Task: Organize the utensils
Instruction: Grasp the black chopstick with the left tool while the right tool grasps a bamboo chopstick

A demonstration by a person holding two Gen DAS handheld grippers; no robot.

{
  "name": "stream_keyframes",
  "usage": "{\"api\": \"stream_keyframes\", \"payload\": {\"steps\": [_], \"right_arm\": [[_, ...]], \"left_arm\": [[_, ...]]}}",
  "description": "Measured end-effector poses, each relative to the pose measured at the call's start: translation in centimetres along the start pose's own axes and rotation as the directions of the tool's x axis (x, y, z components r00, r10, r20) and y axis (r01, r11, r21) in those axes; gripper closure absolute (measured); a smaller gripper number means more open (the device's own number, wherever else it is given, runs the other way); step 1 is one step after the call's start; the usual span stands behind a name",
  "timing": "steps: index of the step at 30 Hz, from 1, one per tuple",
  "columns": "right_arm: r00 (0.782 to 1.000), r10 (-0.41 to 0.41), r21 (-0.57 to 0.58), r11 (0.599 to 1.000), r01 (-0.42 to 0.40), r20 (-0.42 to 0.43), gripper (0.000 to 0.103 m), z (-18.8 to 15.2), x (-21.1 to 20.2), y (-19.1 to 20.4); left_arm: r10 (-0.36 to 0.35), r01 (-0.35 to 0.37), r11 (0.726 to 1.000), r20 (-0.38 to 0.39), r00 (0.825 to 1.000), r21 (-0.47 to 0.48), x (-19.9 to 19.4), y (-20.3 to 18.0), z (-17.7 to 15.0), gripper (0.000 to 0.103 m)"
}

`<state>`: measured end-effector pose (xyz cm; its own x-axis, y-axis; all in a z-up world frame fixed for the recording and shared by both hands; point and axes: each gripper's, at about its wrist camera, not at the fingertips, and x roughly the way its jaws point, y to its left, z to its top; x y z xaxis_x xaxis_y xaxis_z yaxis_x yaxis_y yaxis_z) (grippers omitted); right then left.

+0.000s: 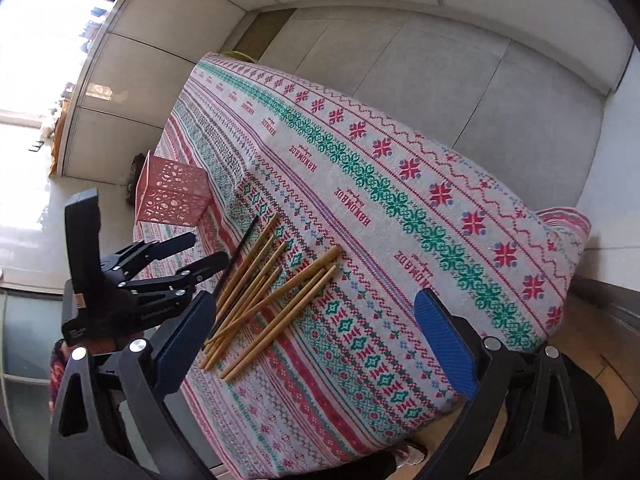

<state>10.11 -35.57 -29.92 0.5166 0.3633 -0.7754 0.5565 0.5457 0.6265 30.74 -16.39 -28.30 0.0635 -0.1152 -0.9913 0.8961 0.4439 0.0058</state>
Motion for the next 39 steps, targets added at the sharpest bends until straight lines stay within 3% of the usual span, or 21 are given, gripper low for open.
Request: {"api": "stream_keyframes", "payload": {"steps": [3, 11, 19, 22, 24, 26, 28, 30, 32, 34, 36, 38, 39], "right_arm": [[1.000, 0.027, -0.001, 1.000, -0.027, -0.013, 0.006, 0.8, 0.4, 0.3], [0.999, 0.048, 0.036, 0.998, -0.048, -0.012, 0.006, 2.2, 0.6, -0.1], [0.999, 0.012, 0.055, 0.998, -0.010, -0.038, 0.006, 2.5, 0.9, -0.8], [0.997, -0.035, 0.048, 0.998, 0.039, -0.074, 0.006, 2.3, 1.6, -0.9], [0.992, -0.069, 0.028, 0.997, 0.072, -0.104, 0.006, 2.1, 2.2, -0.6], [0.987, -0.106, 0.022, 0.994, 0.110, -0.123, 0.006, 2.1, 2.8, -0.3], [0.979, -0.130, 0.058, 0.988, 0.141, -0.159, 0.006, 2.2, 3.6, -0.2], [0.969, -0.093, 0.122, 0.985, 0.123, -0.229, 0.010, 2.5, 4.8, -0.4], [0.950, -0.095, 0.154, 0.977, 0.146, -0.299, 0.020, 2.7, 6.3, -0.2], [0.944, -0.120, 0.184, 0.966, 0.183, -0.309, 0.026, 2.9, 6.9, 0.1], [0.944, -0.136, 0.214, 0.955, 0.206, -0.301, 0.036, 3.0, 7.0, 0.5], [0.943, -0.163, 0.235, 0.943, 0.235, -0.290, 0.040, 2.8, 7.1, 0.7], [0.940, -0.185, 0.234, 0.938, 0.255, -0.286, 0.048, 2.6, 7.0, 0.9]], "left_arm": [[-0.069, 0.069, 0.997, 0.000, 0.998, 0.035, 0.9, 0.5, 0.4, 0.047], [-0.079, 0.088, 0.987, -0.072, 0.994, 0.131, 3.4, -0.1, 1.7, 0.081], [0.018, 0.027, 0.965, -0.170, 0.985, 0.261, 5.6, -3.7, 3.5, 0.089], [0.073, -0.026, 0.969, -0.185, 0.980, 0.245, 6.4, -5.5, 4.2, 0.097], [0.065, -0.041, 0.989, -0.171, 0.983, 0.141, 6.7, -5.4, 4.4, 0.097], [0.020, -0.022, 1.000, -0.134, 0.991, -0.006, 6.7, -4.2, 3.9, 0.097], [0.033, -0.044, 0.988, -0.075, 0.997, -0.148, 6.3, -2.6, 2.5, 0.097], [-0.008, 0.017, 0.953, 0.031, 0.999, -0.302, 4.8, -0.9, 0.2, 0.097], [-0.028, 0.089, 0.907, 0.152, 0.988, -0.411, 2.2, 0.3, -2.4, 0.097], [-0.018, 0.157, 0.857, 0.276, 0.961, -0.491, -0.7, 1.3, -5.3, 0.097], [0.007, 0.217, 0.821, 0.388, 0.922, -0.529, -3.5, 1.8, -7.8, 0.097], [0.042, 0.248, 0.805, 0.469, 0.882, -0.538, -6.1, 2.6, -10.1, 0.098], [0.058, 0.262, 0.801, 0.504, 0.861, -0.539, -7.1, 2.8, -11.0, 0.098]]}}
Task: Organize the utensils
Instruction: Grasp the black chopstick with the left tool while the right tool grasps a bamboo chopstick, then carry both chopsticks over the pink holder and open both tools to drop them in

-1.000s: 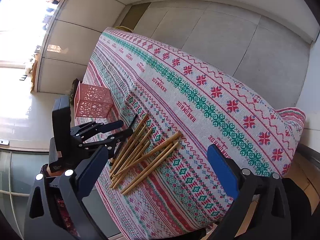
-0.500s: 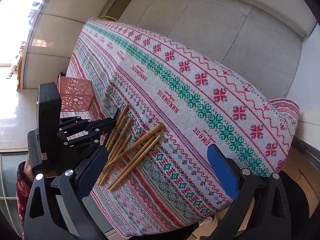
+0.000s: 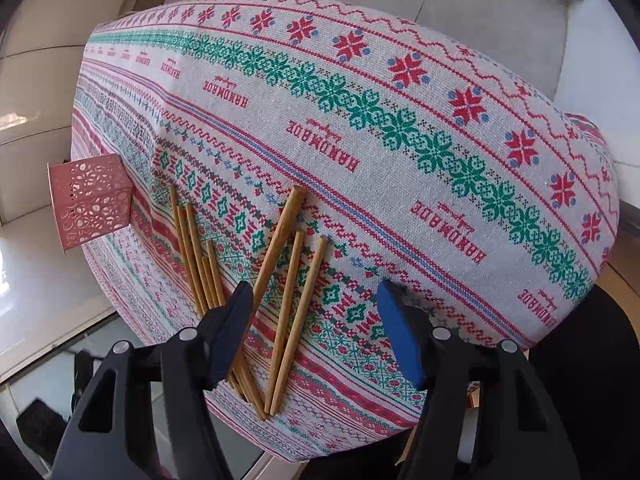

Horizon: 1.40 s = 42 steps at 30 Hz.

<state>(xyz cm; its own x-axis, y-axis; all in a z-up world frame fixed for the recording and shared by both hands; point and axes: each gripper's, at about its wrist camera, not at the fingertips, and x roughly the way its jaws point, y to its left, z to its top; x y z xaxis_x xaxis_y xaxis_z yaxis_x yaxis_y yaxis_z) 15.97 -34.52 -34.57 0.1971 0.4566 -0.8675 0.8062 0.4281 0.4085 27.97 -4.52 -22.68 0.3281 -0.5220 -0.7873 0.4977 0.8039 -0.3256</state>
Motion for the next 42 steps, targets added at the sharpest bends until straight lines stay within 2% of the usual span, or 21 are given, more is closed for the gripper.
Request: {"api": "stream_keyframes", "payload": {"steps": [1, 3, 5, 11, 13, 15, 19, 23, 31, 33, 35, 39, 42], "right_arm": [[1.000, -0.013, -0.008, 1.000, 0.013, 0.008, 0.065, -0.2, 0.0, 0.3], [0.999, -0.043, -0.013, 0.999, 0.043, 0.014, 0.082, -0.5, 0.6, 0.8], [0.997, -0.073, -0.003, 0.997, 0.073, 0.035, 0.083, -0.8, 0.7, 1.3], [0.986, -0.143, 0.002, 0.990, 0.143, 0.080, 0.084, -1.0, 1.6, 3.2], [0.979, -0.179, -0.014, 0.983, 0.181, 0.094, 0.087, -1.1, 1.9, 4.0], [0.982, -0.148, -0.060, 0.986, 0.155, 0.119, 0.095, -1.4, 2.6, 5.3], [0.972, -0.168, -0.118, 0.975, 0.188, 0.167, 0.095, -1.7, 3.1, 6.2], [0.977, -0.079, -0.158, 0.981, 0.111, 0.198, 0.097, -2.7, 2.9, 5.9], [0.958, 0.072, -0.316, 0.949, 0.019, 0.277, 0.097, -5.1, -1.9, 6.6], [0.947, 0.116, -0.369, 0.930, 0.003, 0.300, 0.097, -6.2, -4.0, 6.7], [0.926, 0.158, -0.439, 0.898, 0.009, 0.342, 0.097, -7.4, -5.9, 7.5], [0.865, 0.256, -0.592, 0.804, 0.058, 0.432, 0.097, -10.4, -10.9, 9.1], [0.805, 0.331, -0.661, 0.744, 0.099, 0.493, 0.097, -12.3, -14.5, 10.3]], "left_arm": [[-0.006, 0.006, 1.000, 0.034, 0.999, -0.005, -2.4, 0.7, 0.5, 0.099], [-0.027, 0.028, 1.000, 0.098, 0.995, -0.004, -5.7, 1.2, 0.5, 0.100], [-0.037, 0.036, 0.999, 0.147, 0.989, 0.008, -8.9, 1.7, 0.8, 0.100], [-0.066, 0.062, 0.998, 0.224, 0.972, 0.024, -13.1, 2.0, 1.1, 0.100], [-0.072, 0.070, 0.997, 0.241, 0.968, 0.018, -13.9, 2.3, 0.9, 0.100], [-0.068, 0.065, 0.998, 0.251, 0.966, 0.017, -14.3, 2.3, 0.8, 0.100], [-0.078, 0.079, 0.997, 0.267, 0.961, 0.007, -14.8, 2.2, 0.5, 0.100], [-0.075, 0.081, 0.997, 0.281, 0.957, -0.008, -15.2, 2.1, 0.2, 0.100], [-0.074, 0.088, 0.996, 0.320, 0.944, -0.031, -15.6, 0.0, -0.2, 0.100], [-0.071, 0.092, 0.995, 0.336, 0.939, -0.045, -15.7, -0.6, -0.3, 0.100], [-0.066, 0.090, 0.995, 0.345, 0.936, -0.053, -15.9, -1.3, -0.3, 0.100], [-0.036, 0.056, 0.997, 0.360, 0.932, -0.046, -16.3, -3.2, 0.2, 0.100], [-0.012, 0.032, 0.998, 0.388, 0.922, -0.045, -16.9, -4.4, 1.0, 0.100]]}}
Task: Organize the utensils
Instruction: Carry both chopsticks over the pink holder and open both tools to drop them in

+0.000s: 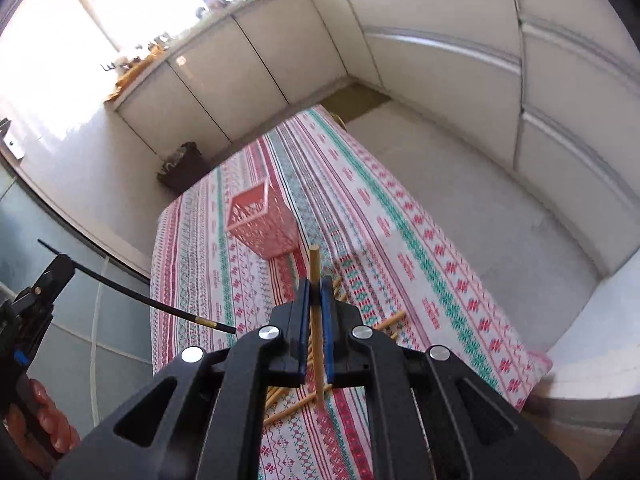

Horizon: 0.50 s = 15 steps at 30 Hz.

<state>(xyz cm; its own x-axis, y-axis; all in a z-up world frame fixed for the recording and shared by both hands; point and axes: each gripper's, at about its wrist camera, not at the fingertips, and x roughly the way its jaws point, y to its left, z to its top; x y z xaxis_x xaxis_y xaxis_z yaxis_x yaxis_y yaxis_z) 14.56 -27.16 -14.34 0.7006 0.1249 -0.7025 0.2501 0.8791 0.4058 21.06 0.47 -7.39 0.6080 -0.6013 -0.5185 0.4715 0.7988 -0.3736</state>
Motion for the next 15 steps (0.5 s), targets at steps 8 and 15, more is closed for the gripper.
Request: {"api": "stream_keyframes", "payload": {"steps": [8, 15], "right_arm": [[0.983, 0.082, -0.052, 0.996, -0.075, 0.162, 0.097, 6.0, -3.8, 1.5], [0.967, 0.105, -0.050, 0.994, -0.096, 0.233, 0.097, 10.7, -4.1, 1.5]], "left_arm": [[0.091, -0.096, 0.994, 0.076, 0.993, 0.061, 1.5, -2.8, 4.3, 0.100], [0.181, -0.192, 0.979, 0.148, 0.972, 0.062, 4.6, -2.7, 8.3, 0.100]]}}
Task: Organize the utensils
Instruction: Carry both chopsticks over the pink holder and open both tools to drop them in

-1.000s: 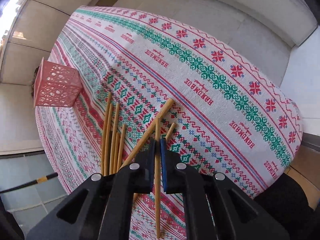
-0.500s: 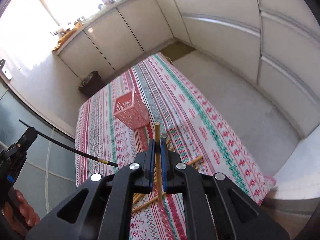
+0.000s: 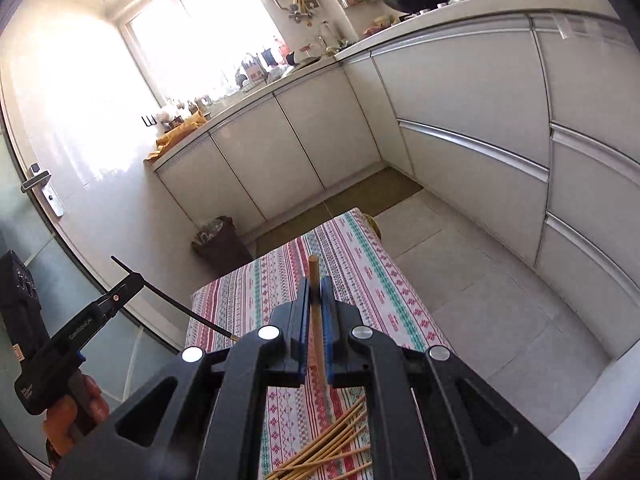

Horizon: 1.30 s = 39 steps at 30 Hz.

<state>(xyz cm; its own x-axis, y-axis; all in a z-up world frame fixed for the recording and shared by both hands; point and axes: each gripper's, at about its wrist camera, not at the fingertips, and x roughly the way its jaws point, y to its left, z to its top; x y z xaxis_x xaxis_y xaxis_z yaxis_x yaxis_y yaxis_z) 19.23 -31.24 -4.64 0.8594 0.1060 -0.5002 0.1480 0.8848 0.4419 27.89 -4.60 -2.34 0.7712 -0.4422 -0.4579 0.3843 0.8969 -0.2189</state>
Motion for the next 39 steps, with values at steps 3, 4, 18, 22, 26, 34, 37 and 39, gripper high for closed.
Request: {"api": "stream_keyframes", "payload": {"steps": [3, 4, 18, 22, 26, 34, 37, 39], "right_arm": [[1.000, 0.004, 0.004, 1.000, -0.004, 0.014, 0.097, 1.2, 0.8, -0.2], [1.000, 0.007, 0.004, 1.000, -0.007, 0.017, 0.097, 1.6, 1.2, -0.2], [0.998, 0.033, -0.054, 0.998, -0.030, 0.047, 0.097, 3.4, 5.0, 2.9], [0.998, 0.044, -0.067, 0.997, -0.041, 0.049, 0.097, 3.4, 5.7, 4.1], [0.997, 0.047, -0.088, 0.995, -0.042, 0.054, 0.097, 3.4, 6.2, 5.1], [0.997, 0.041, -0.145, 0.989, -0.030, 0.071, 0.097, 3.8, 8.6, 7.1], [0.996, 0.023, -0.186, 0.983, -0.008, 0.083, 0.097, 3.6, 10.1, 8.2], [0.996, 0.007, -0.210, 0.978, 0.012, 0.089, 0.097, 3.2, 11.1, 8.8]], "left_arm": [[0.036, -0.036, 0.999, 0.011, 0.999, 0.002, 2.0, 0.3, 0.9, 0.100], [0.048, -0.048, 0.999, 0.010, 0.999, 0.000, 2.7, 0.5, 1.1, 0.100], [0.094, -0.100, 0.995, -0.153, 0.984, -0.031, 11.9, 2.9, -2.4, 0.099], [0.081, -0.089, 0.995, -0.157, 0.984, -0.043, 10.9, 2.7, -2.8, 0.081], [0.082, -0.089, 0.991, -0.074, 0.994, -0.098, 7.1, 2.9, -2.5, 0.081], [0.182, -0.148, 0.958, 0.123, 0.975, -0.248, -3.4, 3.8, -4.3, 0.071], [0.197, -0.157, 0.954, 0.137, 0.971, -0.257, -4.6, 4.6, -4.8, 0.070], [0.209, -0.168, 0.951, 0.139, 0.968, -0.259, -4.8, 5.2, -4.8, 0.070]]}}
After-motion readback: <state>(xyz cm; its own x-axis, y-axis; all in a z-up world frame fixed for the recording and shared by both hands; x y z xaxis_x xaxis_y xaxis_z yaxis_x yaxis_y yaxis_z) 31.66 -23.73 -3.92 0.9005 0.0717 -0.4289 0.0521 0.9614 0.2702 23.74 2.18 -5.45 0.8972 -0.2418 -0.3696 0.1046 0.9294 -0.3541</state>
